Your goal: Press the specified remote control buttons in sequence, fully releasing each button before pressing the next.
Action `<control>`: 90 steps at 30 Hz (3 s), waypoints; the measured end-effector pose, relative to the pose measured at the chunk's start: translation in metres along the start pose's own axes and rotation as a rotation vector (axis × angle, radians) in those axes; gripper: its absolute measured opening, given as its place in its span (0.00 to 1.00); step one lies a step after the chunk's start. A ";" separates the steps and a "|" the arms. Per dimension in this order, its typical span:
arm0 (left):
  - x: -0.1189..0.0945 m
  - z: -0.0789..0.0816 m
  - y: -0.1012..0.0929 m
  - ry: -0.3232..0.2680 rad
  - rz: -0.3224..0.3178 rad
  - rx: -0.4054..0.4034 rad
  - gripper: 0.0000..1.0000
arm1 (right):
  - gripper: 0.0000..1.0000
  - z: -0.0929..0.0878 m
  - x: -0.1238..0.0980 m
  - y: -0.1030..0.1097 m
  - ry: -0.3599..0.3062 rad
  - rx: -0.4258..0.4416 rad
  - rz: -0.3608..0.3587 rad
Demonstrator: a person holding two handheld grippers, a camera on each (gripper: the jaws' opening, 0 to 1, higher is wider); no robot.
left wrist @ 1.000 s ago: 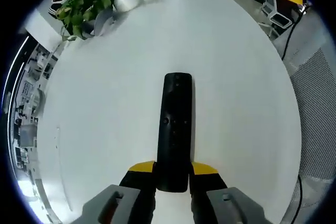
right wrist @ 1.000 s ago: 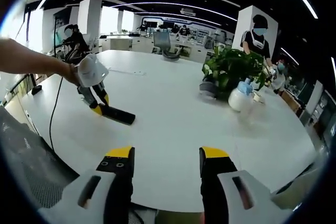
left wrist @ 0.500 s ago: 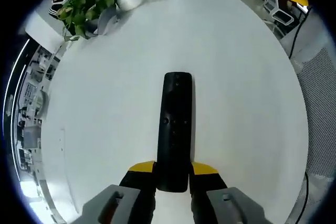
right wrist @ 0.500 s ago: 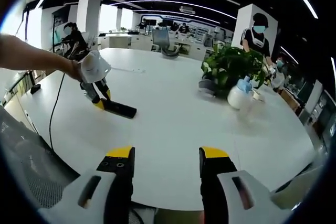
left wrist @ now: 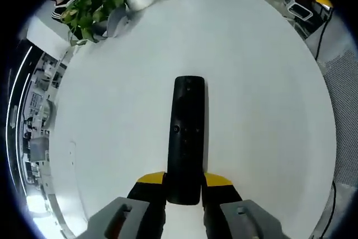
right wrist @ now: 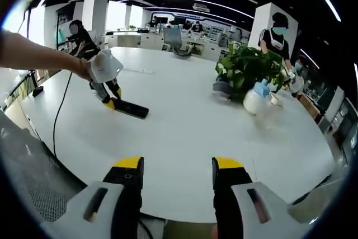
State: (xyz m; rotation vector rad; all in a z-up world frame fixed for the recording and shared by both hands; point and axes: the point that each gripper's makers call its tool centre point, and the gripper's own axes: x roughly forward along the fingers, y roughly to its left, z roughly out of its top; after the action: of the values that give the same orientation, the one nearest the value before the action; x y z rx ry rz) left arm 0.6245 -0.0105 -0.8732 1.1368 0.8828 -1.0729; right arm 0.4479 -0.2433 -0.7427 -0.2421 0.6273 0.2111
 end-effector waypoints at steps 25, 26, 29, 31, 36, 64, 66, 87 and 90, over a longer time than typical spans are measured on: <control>0.008 -0.001 0.031 -0.001 0.040 -0.049 0.24 | 0.50 -0.006 0.004 0.001 0.035 -0.005 0.007; 0.008 -0.001 0.033 0.000 0.045 -0.045 0.24 | 0.50 -0.006 0.004 0.001 0.036 -0.005 0.007; 0.010 -0.001 0.038 0.002 0.048 -0.053 0.24 | 0.50 -0.006 0.004 0.001 0.038 -0.002 0.007; 0.010 -0.001 0.041 0.002 0.048 -0.059 0.24 | 0.50 -0.007 0.004 0.001 0.040 -0.003 0.009; 0.012 -0.001 0.044 0.004 0.049 -0.037 0.24 | 0.50 -0.007 0.004 0.002 0.044 -0.005 0.012; 0.015 -0.003 0.055 0.012 0.010 -0.075 0.24 | 0.49 -0.012 0.005 0.002 0.067 0.000 0.016; 0.015 -0.003 0.054 0.003 0.011 -0.076 0.24 | 0.49 -0.012 0.006 0.003 0.069 0.000 0.018; 0.012 -0.005 0.053 -0.049 0.062 -0.129 0.24 | 0.49 -0.011 0.005 0.002 0.061 0.000 0.015; 0.011 -0.006 0.058 -0.040 0.100 -0.156 0.29 | 0.49 -0.010 0.005 0.001 0.058 0.001 0.012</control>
State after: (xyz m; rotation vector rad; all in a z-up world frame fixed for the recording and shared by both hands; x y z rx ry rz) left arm 0.6829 -0.0022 -0.8701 1.0155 0.8542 -0.9260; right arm 0.4459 -0.2445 -0.7541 -0.2442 0.6869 0.2156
